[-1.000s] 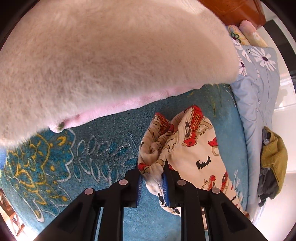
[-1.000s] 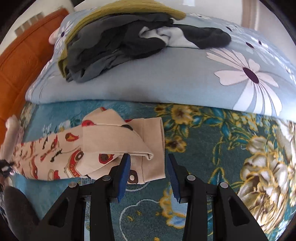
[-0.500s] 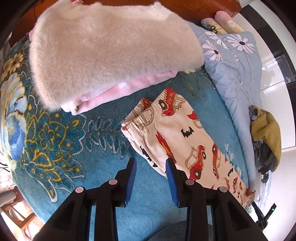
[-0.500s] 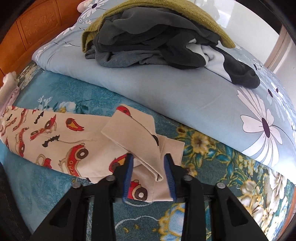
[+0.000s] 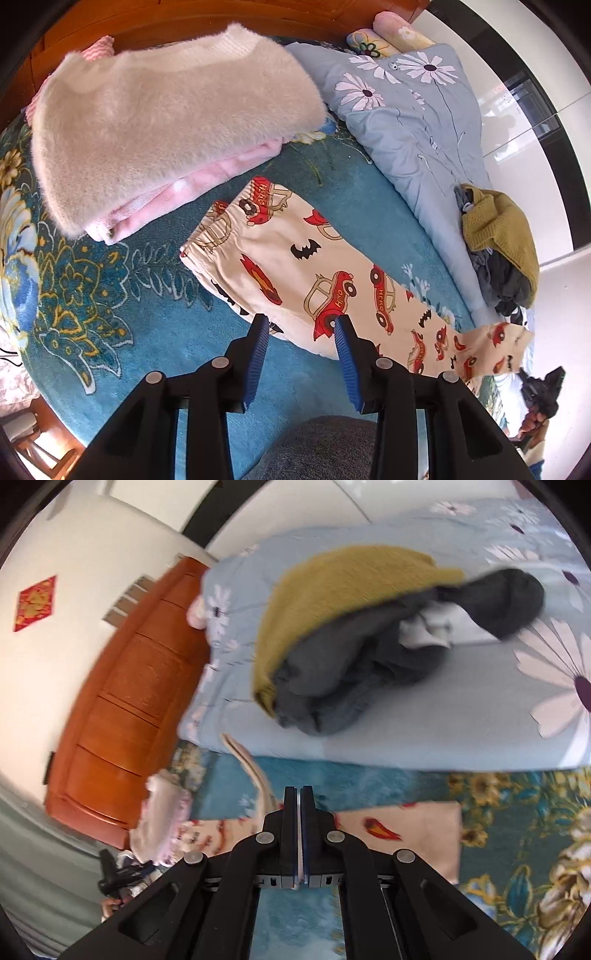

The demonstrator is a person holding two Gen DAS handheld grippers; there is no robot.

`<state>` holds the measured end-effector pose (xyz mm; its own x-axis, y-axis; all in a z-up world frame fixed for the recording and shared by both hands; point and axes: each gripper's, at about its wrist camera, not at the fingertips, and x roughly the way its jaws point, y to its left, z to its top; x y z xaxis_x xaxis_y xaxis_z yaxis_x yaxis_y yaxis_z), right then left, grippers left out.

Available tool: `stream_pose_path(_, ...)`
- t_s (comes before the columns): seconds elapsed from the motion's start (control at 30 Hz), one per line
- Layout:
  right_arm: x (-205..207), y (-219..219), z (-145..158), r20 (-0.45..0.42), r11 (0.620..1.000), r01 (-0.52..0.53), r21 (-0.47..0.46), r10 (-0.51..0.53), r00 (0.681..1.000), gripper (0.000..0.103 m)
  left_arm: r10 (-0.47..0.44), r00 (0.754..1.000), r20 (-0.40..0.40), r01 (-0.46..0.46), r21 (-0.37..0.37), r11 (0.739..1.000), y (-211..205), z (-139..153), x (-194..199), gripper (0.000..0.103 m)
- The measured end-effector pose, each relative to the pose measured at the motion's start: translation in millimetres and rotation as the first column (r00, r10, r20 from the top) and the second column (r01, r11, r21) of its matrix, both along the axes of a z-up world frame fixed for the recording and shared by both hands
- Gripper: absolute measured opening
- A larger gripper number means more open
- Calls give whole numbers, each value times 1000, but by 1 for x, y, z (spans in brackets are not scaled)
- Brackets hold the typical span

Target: Fold clothes

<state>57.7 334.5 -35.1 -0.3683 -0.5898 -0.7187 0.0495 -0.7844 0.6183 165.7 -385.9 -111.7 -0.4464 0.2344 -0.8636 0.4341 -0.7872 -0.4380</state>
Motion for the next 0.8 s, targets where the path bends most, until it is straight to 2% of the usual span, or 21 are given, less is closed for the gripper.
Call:
stream_pose_path(0.1,5,22,-75,196,992,73,104,-92,976,1,-6,1000,20,6,-7,1000,5,-4,-1,41)
stream_pose_path(0.17,16,33,-97,214,987,157,44,-163,963,1,-7,1000,23,7,-9,1000,7,-4,0,41)
stream_pose_path(0.27,21,24,-93,134,983,185,5,-184,974,4,6,1000,24,-6,-11,1000,9,-6,0,42)
stream_pose_path(0.33,13,12,-94,126,981,191,-25,-187,974,4,24,1000,17,-23,-6,1000,12,-7,0,42)
stream_pose_path(0.4,2,-3,-102,138,982,187,-20,-183,973,16,35,999,-4,-35,-6,999,19,-5,-1,42)
stream_pose_path(0.43,-3,-11,-106,144,983,185,-12,-181,973,30,39,999,-17,-39,-10,999,23,-3,-1,42)
stream_pose_path(0.47,-8,-19,-111,150,983,183,-3,-180,972,35,43,999,-33,-44,-16,999,28,0,-2,43)
stream_pose_path(0.57,-18,-36,-122,168,978,203,55,-209,963,36,77,995,-66,-79,-26,997,42,5,-8,51)
stream_pose_path(0.63,-20,-44,-126,184,974,213,71,-223,957,39,107,991,-79,-108,2,994,52,3,-15,56)
stream_pose_path(0.7,-19,-51,-122,191,979,202,32,-204,960,36,110,991,-78,-106,54,993,66,-1,-27,56)
stream_pose_path(0.73,-18,-54,-120,194,980,197,12,-195,961,23,95,993,-72,-90,77,993,76,-5,-34,56)
stream_pose_path(0.77,-17,-57,-119,196,982,191,-8,-186,963,3,79,995,-66,-73,97,993,87,-8,-42,56)
stream_pose_path(0.8,-15,-57,-113,179,982,187,-29,-179,967,3,56,997,-57,-50,106,993,99,-11,-48,56)
